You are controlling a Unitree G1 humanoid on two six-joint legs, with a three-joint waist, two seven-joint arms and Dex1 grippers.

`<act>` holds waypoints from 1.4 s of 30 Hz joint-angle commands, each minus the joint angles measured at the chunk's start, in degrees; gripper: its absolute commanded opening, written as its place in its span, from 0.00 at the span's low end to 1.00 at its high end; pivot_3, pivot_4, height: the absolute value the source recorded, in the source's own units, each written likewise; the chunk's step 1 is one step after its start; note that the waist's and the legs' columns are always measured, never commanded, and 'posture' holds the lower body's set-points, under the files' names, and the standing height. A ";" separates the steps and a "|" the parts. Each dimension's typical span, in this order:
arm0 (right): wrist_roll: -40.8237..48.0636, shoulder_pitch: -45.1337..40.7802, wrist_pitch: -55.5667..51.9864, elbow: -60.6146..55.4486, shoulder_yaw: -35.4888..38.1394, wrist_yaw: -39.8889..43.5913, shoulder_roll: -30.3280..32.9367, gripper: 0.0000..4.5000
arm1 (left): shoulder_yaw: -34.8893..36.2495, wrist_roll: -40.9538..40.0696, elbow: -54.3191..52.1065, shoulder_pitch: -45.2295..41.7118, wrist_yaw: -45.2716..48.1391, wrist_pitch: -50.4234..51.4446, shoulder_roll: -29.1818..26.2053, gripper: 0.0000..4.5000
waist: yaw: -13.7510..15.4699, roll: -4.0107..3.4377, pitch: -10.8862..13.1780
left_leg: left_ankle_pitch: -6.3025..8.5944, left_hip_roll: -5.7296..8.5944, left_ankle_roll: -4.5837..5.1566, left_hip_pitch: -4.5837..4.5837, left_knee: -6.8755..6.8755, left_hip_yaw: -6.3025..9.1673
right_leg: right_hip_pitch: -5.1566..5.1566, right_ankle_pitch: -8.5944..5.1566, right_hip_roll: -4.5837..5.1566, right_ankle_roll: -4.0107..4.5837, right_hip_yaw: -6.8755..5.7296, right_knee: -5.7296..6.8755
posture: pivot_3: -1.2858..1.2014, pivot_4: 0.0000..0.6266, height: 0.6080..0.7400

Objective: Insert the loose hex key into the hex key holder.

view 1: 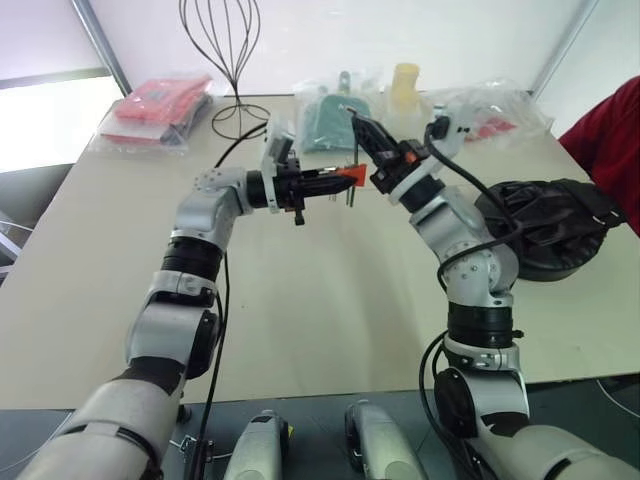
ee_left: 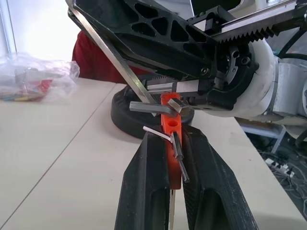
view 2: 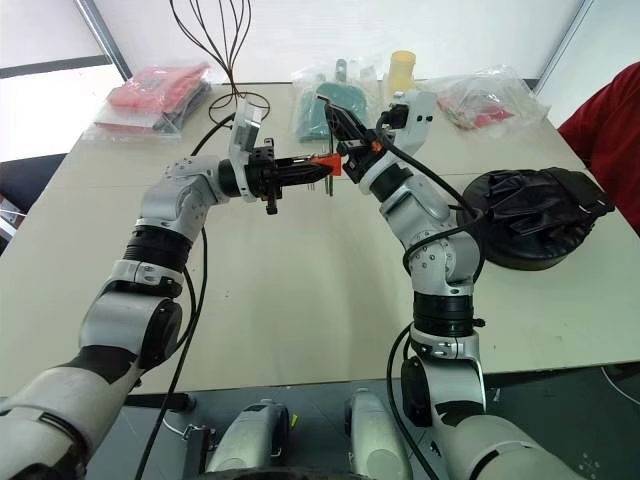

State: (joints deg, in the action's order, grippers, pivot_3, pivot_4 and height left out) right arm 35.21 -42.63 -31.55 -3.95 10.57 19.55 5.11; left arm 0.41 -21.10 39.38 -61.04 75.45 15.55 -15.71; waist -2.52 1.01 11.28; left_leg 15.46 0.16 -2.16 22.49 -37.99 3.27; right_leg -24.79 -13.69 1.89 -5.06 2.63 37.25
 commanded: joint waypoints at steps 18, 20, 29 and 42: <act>1.19 -1.07 1.26 -1.95 0.14 0.17 0.04 0.01 | 0.61 1.54 1.97 -0.93 0.33 -2.83 -0.55 0.00 | 0.00 0.00 0.00 | 0.00 0.00 0.00 0.00 0.00 0.00 | 0.00 0.00 0.00 0.00 0.00 0.00 | 0.52 0.24 1.00; 1.16 -1.05 1.34 -1.89 0.17 0.15 0.03 0.01 | 0.63 1.62 2.34 -1.07 0.38 -3.01 -0.63 0.00 | 0.01 0.00 0.00 | 0.00 0.00 0.00 0.00 0.00 0.00 | 0.00 0.00 0.00 0.00 0.00 0.00 | 0.52 0.24 1.00; 0.97 -0.44 1.43 -1.67 0.00 0.37 -0.02 0.01 | 2.13 0.11 1.98 -1.88 -0.26 -1.60 -0.42 0.00 | 0.01 0.00 0.00 | 0.00 0.00 0.00 0.00 0.00 0.00 | 0.00 0.00 0.00 0.00 0.00 -0.01 | 0.52 0.24 1.00; 0.43 0.48 2.10 -0.47 -0.08 0.70 0.37 0.01 | 2.68 -1.63 -0.37 -1.45 -0.36 0.90 -0.55 0.00 | -0.01 0.00 0.00 | 0.00 0.00 0.00 0.00 0.00 0.00 | 0.00 0.00 0.00 0.00 0.00 -0.01 | 0.52 0.24 1.00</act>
State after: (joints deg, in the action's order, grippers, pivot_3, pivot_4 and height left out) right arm 35.14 -42.02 -30.53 -3.65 10.53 19.78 5.32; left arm 1.49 -21.07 41.79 -60.98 74.89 16.54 -15.87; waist -2.52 1.01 11.28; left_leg 15.46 0.16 -2.16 22.49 -37.99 3.27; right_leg -24.79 -13.69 1.90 -5.06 2.63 37.24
